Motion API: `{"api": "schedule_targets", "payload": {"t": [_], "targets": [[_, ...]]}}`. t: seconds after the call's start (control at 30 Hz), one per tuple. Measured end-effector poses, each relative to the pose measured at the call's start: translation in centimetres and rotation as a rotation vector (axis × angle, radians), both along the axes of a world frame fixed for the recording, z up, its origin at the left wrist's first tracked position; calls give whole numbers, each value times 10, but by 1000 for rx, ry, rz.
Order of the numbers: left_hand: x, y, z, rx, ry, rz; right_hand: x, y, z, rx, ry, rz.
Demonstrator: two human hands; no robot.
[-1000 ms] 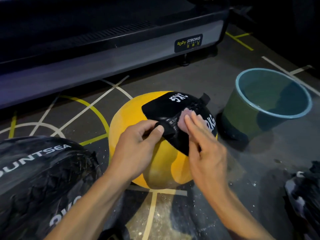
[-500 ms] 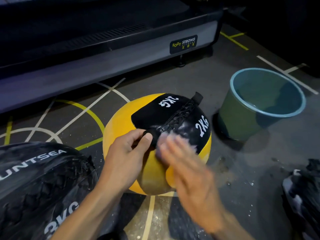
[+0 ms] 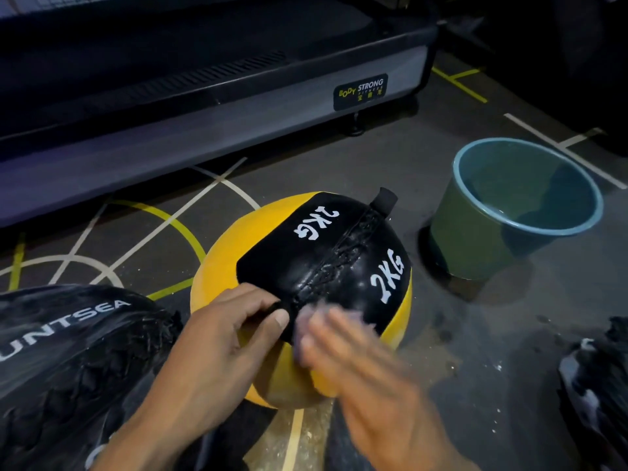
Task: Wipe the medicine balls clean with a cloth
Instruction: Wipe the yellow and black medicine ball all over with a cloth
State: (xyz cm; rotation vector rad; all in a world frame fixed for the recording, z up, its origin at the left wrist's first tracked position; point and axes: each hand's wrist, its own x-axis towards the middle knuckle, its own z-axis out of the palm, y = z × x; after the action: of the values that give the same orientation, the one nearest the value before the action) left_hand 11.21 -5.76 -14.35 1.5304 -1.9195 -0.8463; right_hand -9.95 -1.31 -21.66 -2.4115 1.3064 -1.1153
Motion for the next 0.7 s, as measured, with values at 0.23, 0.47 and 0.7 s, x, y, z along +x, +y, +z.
{"api": "schedule_targets", "payload": {"t": [0.23, 0.47, 0.7], "targets": [[12, 13, -7, 277, 102, -52, -45, -77, 18, 99, -270, -315], [18, 0, 11, 83, -21, -39, -22, -52, 26, 133, -255, -300], [4, -26, -8, -104, -354, -142, -25, -21, 20, 67, -119, -223]]}}
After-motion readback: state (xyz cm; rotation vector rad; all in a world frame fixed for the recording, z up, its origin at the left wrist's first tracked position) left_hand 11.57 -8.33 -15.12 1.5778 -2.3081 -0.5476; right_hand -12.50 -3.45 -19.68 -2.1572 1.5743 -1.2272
